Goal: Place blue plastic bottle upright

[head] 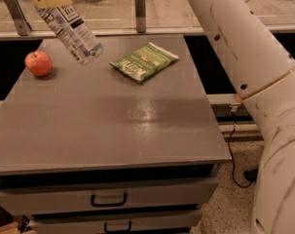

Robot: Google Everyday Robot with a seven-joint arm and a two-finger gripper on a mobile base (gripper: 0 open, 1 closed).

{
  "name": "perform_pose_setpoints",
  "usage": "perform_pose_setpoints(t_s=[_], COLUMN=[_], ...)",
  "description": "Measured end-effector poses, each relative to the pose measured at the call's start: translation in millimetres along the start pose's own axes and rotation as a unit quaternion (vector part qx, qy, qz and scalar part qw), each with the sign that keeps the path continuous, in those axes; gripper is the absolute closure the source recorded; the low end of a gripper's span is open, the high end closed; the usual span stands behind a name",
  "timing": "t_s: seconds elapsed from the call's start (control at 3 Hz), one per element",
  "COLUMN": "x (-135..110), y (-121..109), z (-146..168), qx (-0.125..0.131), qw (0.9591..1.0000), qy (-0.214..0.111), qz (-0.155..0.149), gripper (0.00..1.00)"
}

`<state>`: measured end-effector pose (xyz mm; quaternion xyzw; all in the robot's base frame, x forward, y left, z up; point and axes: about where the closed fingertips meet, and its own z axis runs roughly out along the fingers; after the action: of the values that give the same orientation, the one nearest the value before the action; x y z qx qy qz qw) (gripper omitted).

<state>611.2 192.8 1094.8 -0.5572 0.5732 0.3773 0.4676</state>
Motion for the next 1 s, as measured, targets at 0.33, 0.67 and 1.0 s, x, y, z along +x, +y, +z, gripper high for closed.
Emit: perform_pose_setpoints(t_s=[0.33, 0.67, 1.0], x=[6, 27, 62], y=[-1, 5, 17], z=[0, -3, -16], qx=[0.004, 0.005, 0.014], qw=[0.9999, 0.9987, 0.9943], qy=[-0.009, -0.050, -0.105], qz=[0.004, 0.011, 0.013], gripper=[1.00, 1.00, 1.00])
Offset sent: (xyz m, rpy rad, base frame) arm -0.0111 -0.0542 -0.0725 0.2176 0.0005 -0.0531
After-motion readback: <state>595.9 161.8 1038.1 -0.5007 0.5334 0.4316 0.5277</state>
